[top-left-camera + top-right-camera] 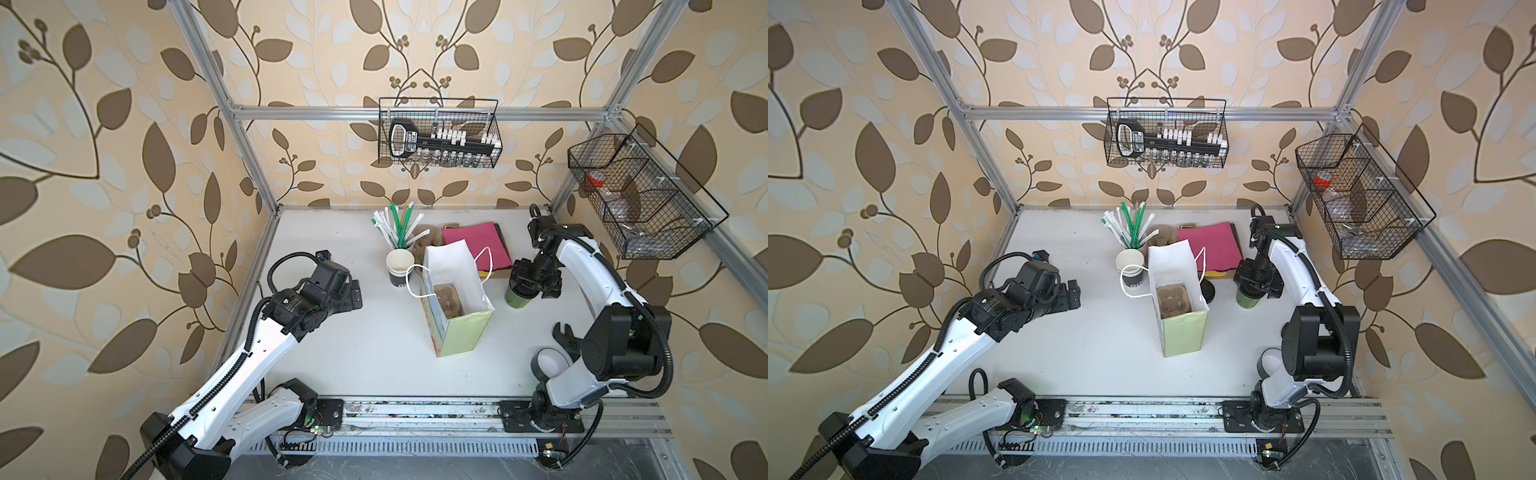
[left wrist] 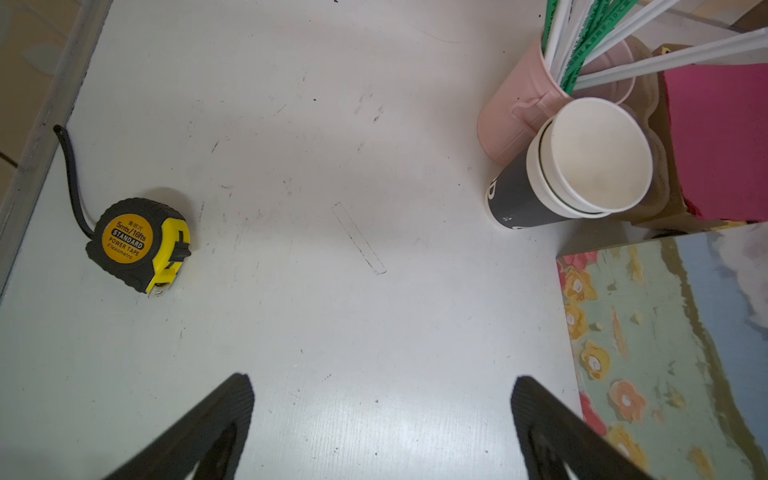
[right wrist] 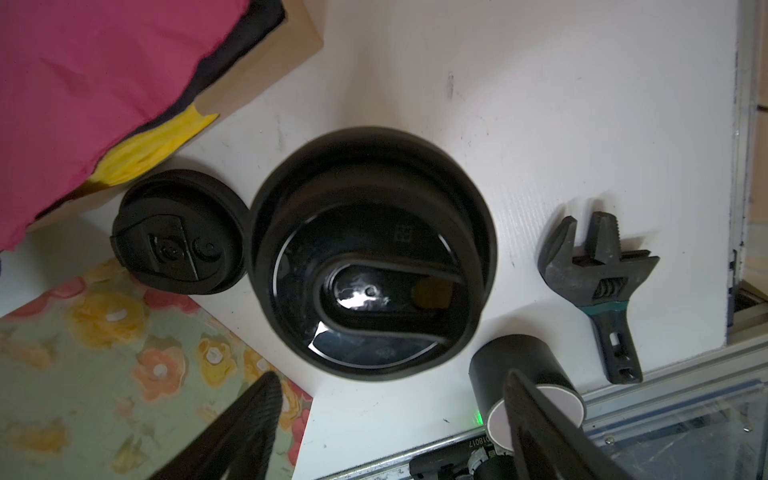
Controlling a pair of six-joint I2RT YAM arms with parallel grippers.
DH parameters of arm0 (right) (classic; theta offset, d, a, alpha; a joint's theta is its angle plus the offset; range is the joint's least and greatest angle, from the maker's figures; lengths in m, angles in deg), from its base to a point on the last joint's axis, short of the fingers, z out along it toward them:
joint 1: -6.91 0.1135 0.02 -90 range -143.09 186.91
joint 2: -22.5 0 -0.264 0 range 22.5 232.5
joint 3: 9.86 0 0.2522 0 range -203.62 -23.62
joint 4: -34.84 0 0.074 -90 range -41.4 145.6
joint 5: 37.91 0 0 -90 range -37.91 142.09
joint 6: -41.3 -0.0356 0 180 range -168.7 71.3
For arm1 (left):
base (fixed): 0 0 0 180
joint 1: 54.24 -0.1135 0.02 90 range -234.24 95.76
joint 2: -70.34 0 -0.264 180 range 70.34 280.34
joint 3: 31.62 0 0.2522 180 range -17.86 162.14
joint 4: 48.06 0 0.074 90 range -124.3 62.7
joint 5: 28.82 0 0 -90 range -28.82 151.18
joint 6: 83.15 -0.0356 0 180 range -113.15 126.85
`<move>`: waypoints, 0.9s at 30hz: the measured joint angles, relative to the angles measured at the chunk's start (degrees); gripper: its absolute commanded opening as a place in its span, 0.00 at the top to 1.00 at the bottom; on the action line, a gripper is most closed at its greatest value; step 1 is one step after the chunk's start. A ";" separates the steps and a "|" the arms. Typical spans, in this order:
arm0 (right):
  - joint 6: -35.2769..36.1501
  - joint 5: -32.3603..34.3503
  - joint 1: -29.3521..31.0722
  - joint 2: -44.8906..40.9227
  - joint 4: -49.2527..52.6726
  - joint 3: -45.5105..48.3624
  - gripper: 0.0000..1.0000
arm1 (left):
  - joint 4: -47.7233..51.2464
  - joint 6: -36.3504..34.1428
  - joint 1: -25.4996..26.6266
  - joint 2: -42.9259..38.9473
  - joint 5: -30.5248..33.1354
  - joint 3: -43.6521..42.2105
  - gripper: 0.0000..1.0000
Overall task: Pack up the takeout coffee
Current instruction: 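Move the right gripper above the green cup with black lid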
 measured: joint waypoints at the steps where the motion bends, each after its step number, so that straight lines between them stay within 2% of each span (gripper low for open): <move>1: 0.00 0.22 0.00 0.11 0.04 -0.26 0.17 | 0.00 0.00 0.00 0.00 0.00 0.00 0.01; 10: 0.48 0.59 0.50 3.69 0.39 -4.46 0.19 | 0.00 0.00 0.00 0.42 0.02 0.00 0.01; 21: 0.63 1.42 0.59 4.92 0.39 -4.63 0.22 | 0.02 0.00 0.00 0.87 0.07 0.00 0.01; 24: 0.74 1.46 0.57 5.11 0.37 -4.63 0.27 | 0.04 0.00 0.00 1.29 0.07 0.00 0.01; 27: 0.81 1.44 0.44 5.44 0.20 -4.57 0.27 | 0.04 -0.02 0.00 1.40 0.07 0.00 0.01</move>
